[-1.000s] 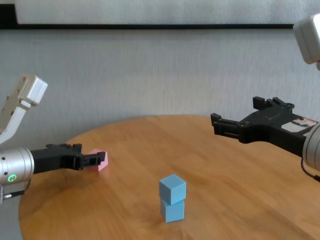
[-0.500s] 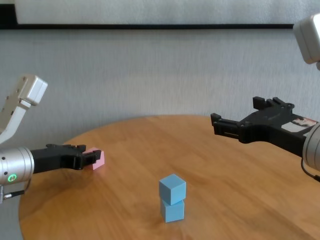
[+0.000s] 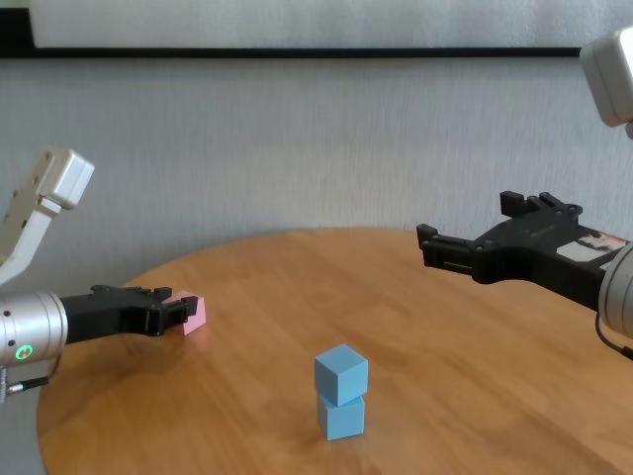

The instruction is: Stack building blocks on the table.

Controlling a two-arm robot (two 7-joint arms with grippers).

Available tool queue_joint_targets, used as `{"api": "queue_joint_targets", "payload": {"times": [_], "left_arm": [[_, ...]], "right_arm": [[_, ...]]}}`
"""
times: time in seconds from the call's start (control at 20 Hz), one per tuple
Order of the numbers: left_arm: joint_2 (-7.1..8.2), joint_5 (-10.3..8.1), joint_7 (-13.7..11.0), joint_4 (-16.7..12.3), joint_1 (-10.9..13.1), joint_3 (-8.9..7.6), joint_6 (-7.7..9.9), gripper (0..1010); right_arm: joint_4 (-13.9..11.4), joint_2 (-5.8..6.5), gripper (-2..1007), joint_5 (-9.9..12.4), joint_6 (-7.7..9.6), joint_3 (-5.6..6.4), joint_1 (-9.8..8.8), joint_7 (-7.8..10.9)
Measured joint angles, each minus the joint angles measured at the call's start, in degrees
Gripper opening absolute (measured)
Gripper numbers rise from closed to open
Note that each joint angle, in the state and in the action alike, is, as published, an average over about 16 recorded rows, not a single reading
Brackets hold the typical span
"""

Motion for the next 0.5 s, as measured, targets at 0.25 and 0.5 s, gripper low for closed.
{"api": "queue_joint_targets", "payload": {"times": [0.25, 0.5], "left_arm": [[0.00, 0.00, 0.0, 0.0, 0.0, 0.00, 0.01, 400], [0.00, 0.00, 0.0, 0.0, 0.0, 0.00, 0.01, 400]], "right_arm": [[0.0, 0.00, 1005, 0.0, 0.00, 0.00, 0.00, 0.00], [0.0, 0.00, 1005, 0.0, 0.00, 0.00, 0.00, 0.00]]}}
